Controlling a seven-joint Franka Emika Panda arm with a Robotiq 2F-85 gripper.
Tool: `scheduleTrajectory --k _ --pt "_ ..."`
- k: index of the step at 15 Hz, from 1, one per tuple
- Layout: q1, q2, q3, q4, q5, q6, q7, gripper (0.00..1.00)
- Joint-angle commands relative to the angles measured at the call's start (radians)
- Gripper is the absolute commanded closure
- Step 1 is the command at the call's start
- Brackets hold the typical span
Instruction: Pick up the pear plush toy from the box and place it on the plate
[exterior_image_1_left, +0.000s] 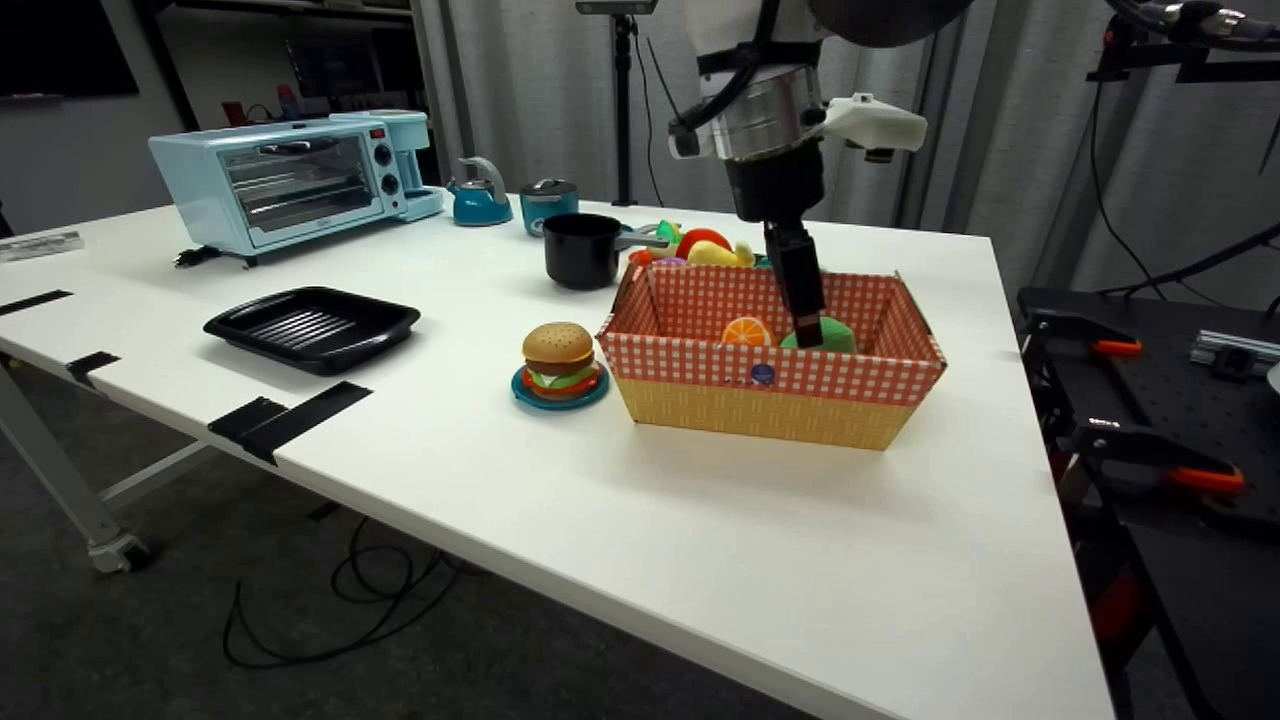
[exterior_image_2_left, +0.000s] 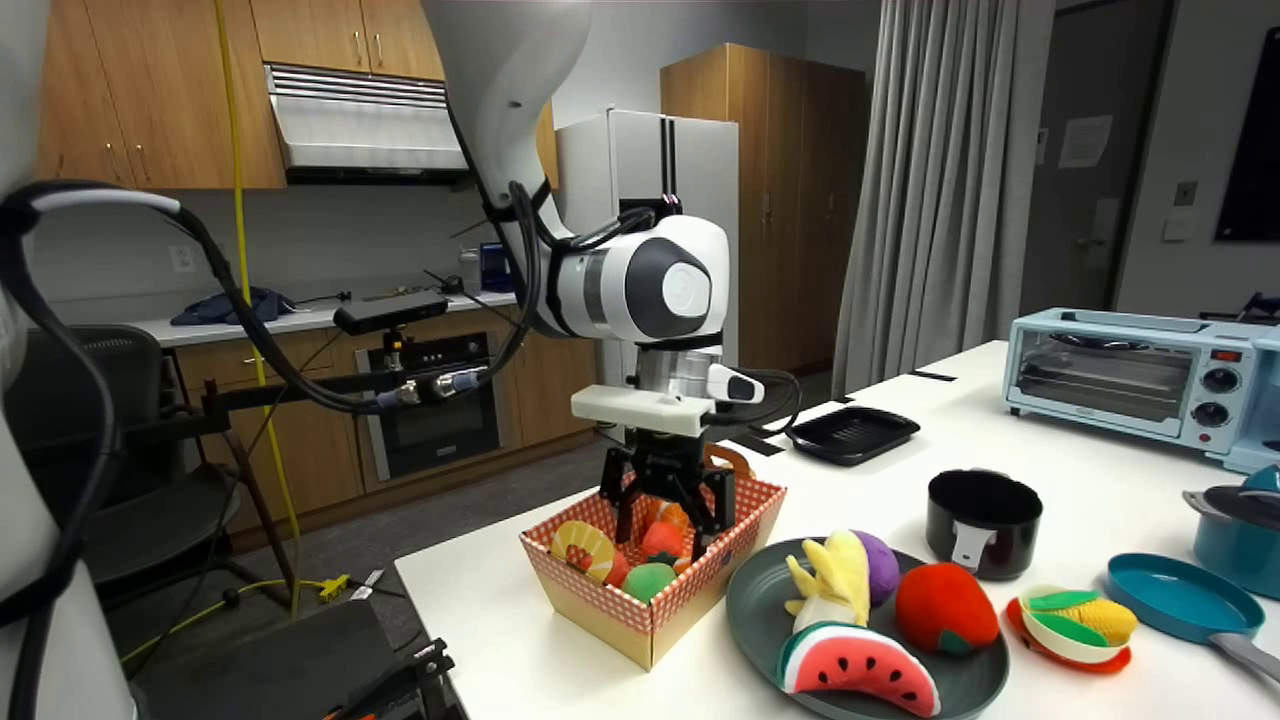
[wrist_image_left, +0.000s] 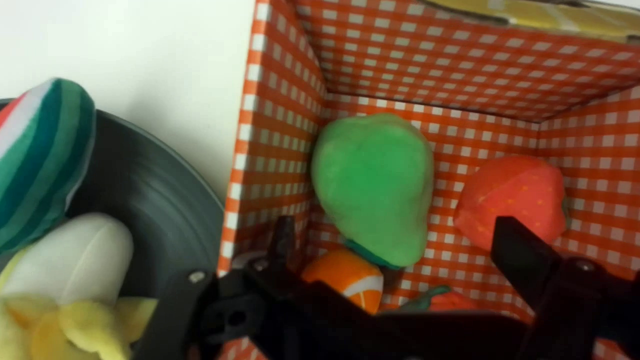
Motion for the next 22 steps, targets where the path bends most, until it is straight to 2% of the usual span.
scheduleTrajectory --k 1,12,22 --pt "-0.003 0.061 -0.017 0.037 -0.042 0.021 0.005 0.0" --pt "0.006 0.077 -0.026 0.046 -0.056 0.005 0.031 0.0" --pt "0.041 0.069 -0.021 0.025 -0.054 -0.003 0.113 0.0"
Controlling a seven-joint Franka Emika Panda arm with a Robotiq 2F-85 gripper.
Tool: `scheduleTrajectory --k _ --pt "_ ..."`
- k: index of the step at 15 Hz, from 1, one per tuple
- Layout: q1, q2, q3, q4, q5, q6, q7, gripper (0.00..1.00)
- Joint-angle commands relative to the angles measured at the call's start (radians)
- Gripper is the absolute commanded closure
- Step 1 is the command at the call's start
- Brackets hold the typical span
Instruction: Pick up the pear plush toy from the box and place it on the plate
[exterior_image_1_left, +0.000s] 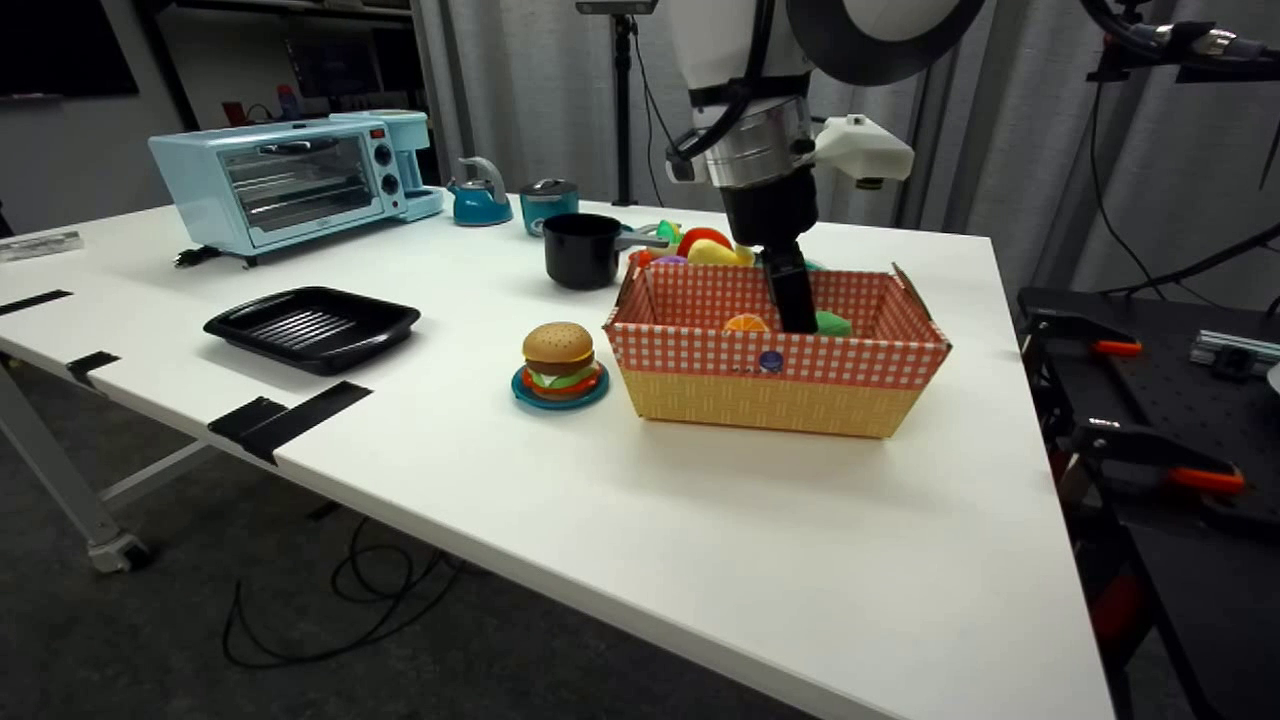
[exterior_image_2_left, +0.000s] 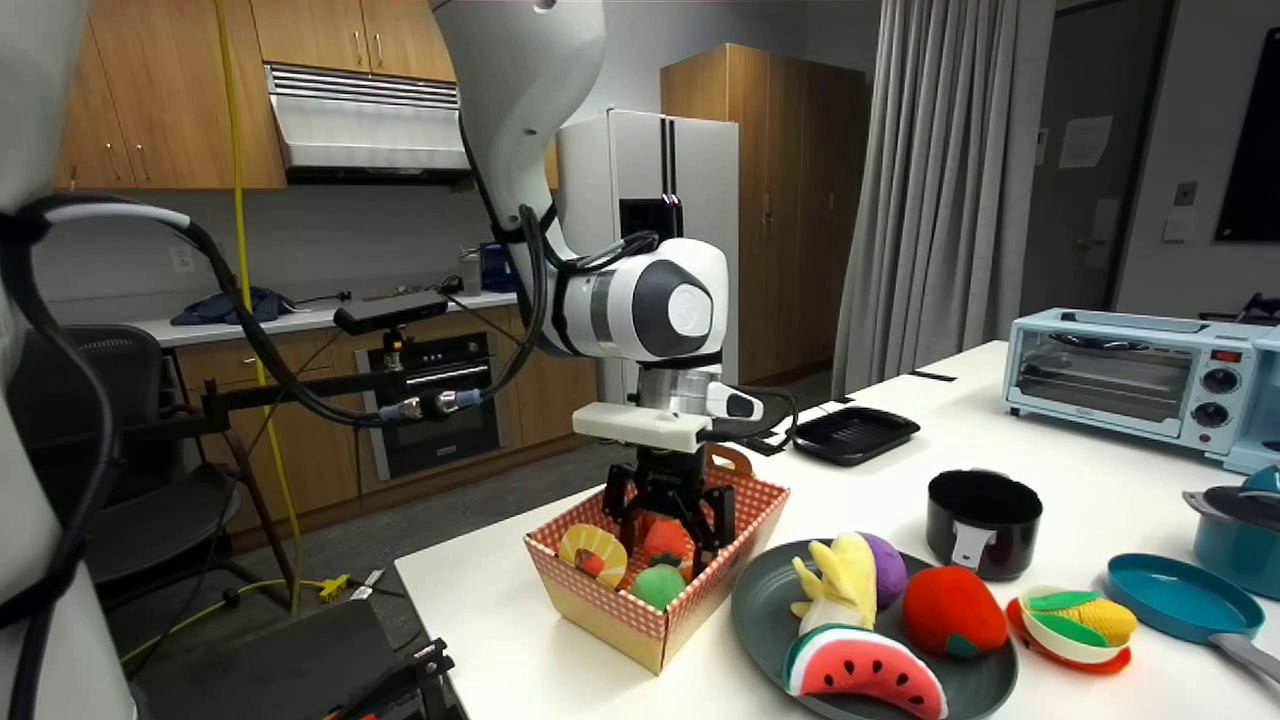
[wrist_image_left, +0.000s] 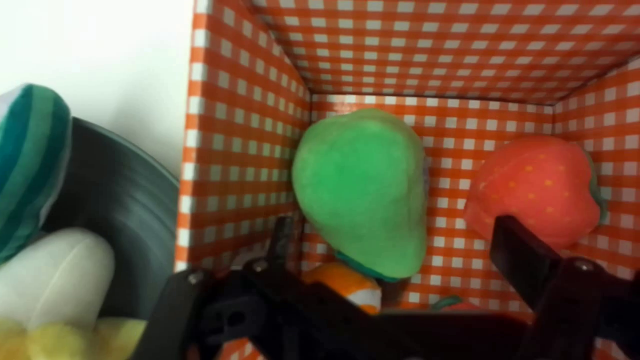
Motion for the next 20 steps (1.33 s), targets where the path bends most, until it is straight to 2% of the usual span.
scheduleTrajectory --k 1,5,7,9,14,17,20 --pt "0.02 0.015 -0.005 -0.005 -0.027 -0.003 0.059 0.0" --pt "0.029 0.033 -0.012 -0.011 -0.028 -0.001 0.093 0.0" --pt "0.031 0.035 -0.014 -0.014 -0.03 0.002 0.107 0.26" --pt "0.032 0.039 -0.016 -0.012 -0.033 0.001 0.116 0.44" --pt "0.035 0.039 -0.019 -0.001 -0.039 -0.005 0.125 0.81" --pt "0.04 0.006 -0.019 -0.001 -0.047 -0.024 0.129 0.97" --pt "0.041 -0.037 -0.015 -0.002 -0.051 -0.055 0.132 0.95"
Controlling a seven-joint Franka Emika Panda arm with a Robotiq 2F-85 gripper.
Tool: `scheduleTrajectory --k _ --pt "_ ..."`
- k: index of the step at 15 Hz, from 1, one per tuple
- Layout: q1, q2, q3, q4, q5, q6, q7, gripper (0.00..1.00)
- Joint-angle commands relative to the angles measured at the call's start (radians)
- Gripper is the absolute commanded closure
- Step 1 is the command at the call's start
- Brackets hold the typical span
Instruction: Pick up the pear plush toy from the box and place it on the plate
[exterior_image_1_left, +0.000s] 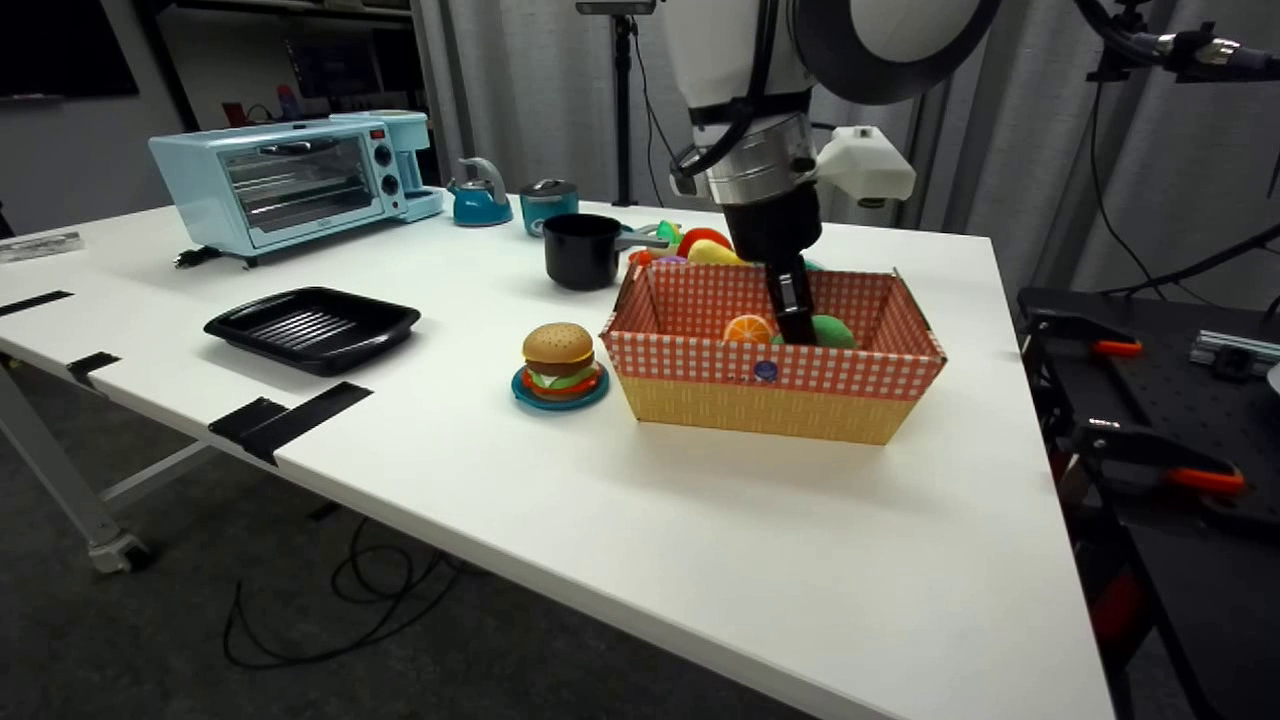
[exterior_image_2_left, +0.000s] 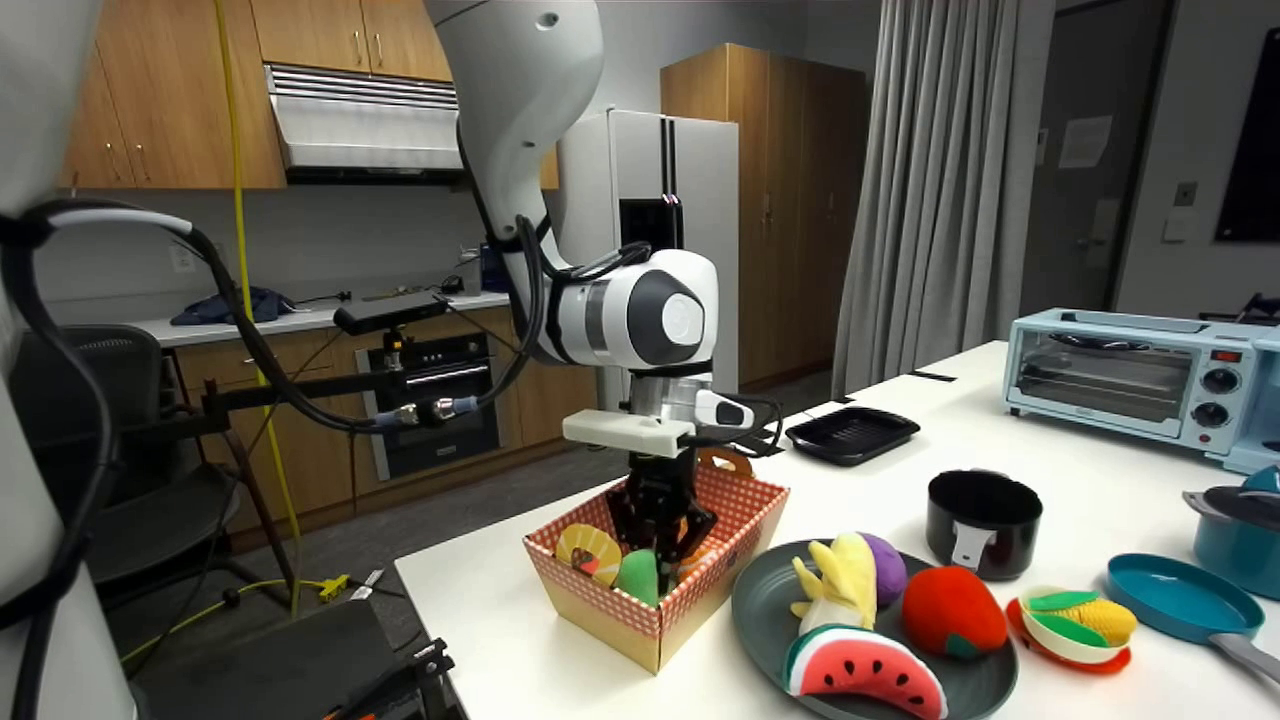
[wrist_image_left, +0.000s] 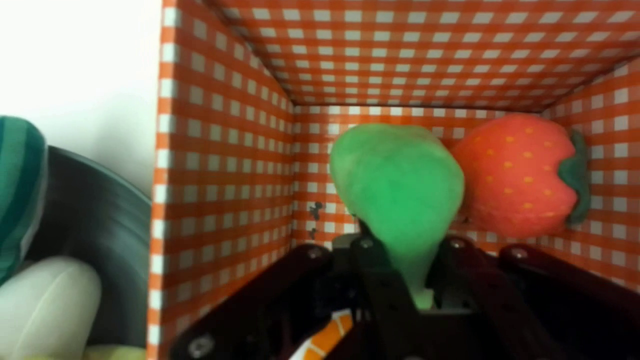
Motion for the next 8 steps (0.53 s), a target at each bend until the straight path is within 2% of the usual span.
scheduleTrajectory --k 1,8 --pt "0.014 -0.07 -0.007 -0.003 -0.024 -0.066 0.032 0.96" --pt "0.001 -0.172 -0.011 0.048 -0.034 -0.185 0.076 0.96"
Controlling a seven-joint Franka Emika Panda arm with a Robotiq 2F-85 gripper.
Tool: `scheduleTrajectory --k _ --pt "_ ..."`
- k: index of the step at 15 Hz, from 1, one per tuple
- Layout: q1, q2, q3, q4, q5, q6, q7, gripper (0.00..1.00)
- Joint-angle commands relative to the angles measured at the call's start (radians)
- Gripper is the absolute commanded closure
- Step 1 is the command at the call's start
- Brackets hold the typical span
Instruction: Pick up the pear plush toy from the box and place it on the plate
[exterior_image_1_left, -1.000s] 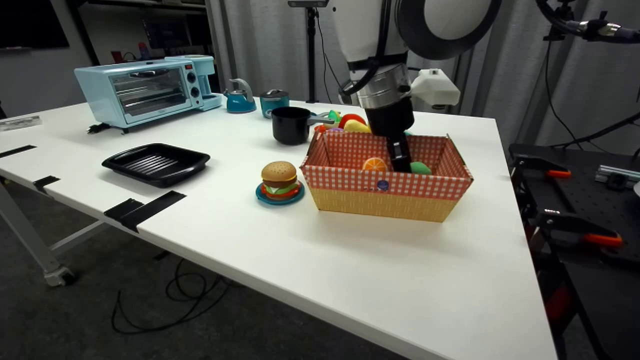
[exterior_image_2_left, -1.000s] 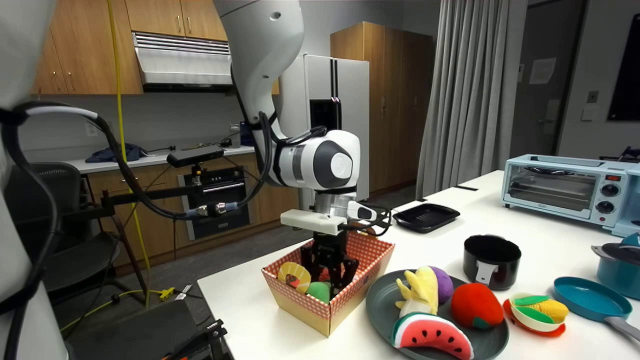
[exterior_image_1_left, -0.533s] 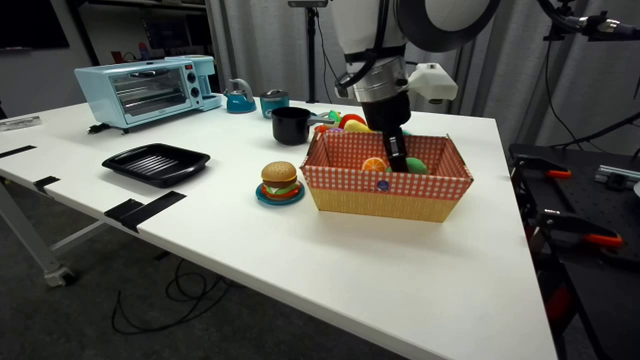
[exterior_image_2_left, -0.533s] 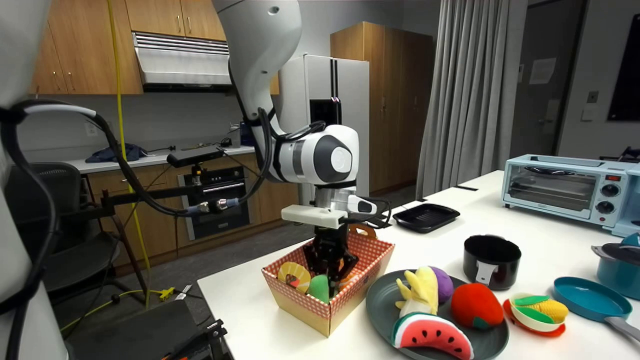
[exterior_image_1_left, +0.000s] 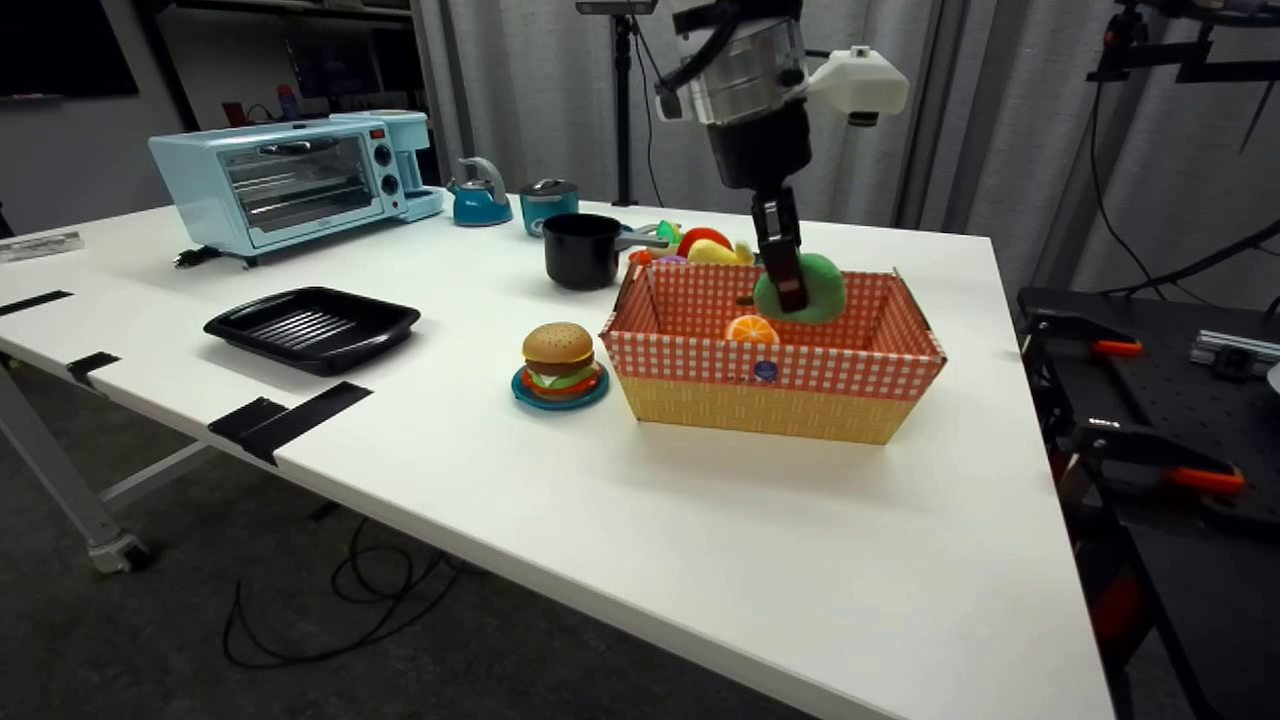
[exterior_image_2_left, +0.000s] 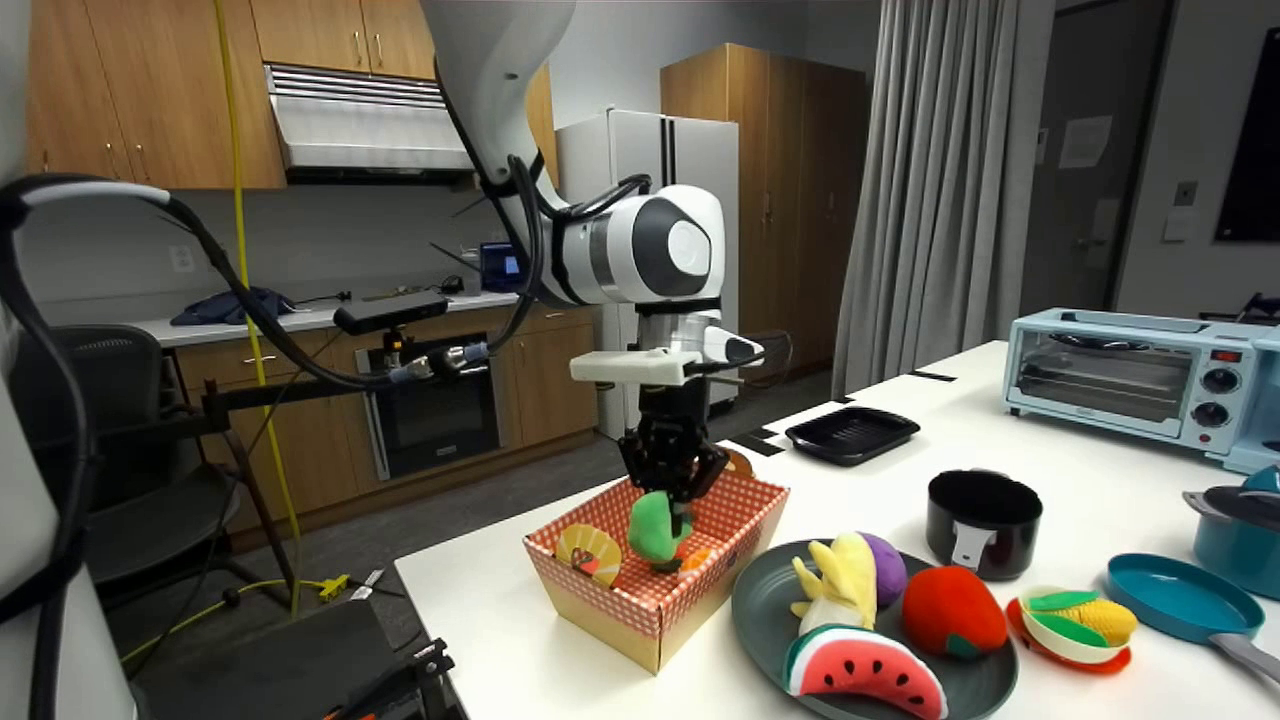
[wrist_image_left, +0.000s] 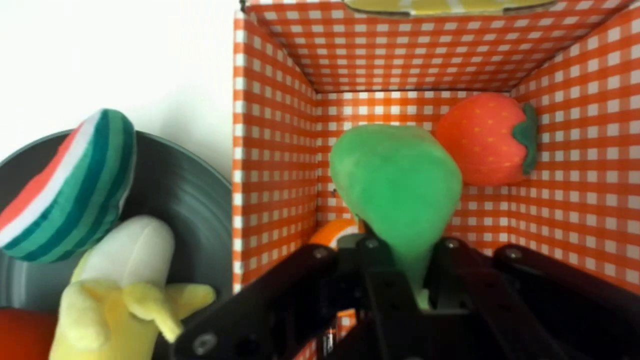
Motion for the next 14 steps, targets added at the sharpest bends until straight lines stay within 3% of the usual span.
scheduleTrajectory --k 1,5,14 --pt "-0.003 -0.067 -0.01 0.03 -0.033 -0.076 0.061 0.96" --pt "-0.025 -0.111 -0.024 0.065 -0.039 -0.11 0.093 0.96" --pt "-0.114 -0.126 -0.101 0.062 -0.155 -0.047 0.078 0.96"
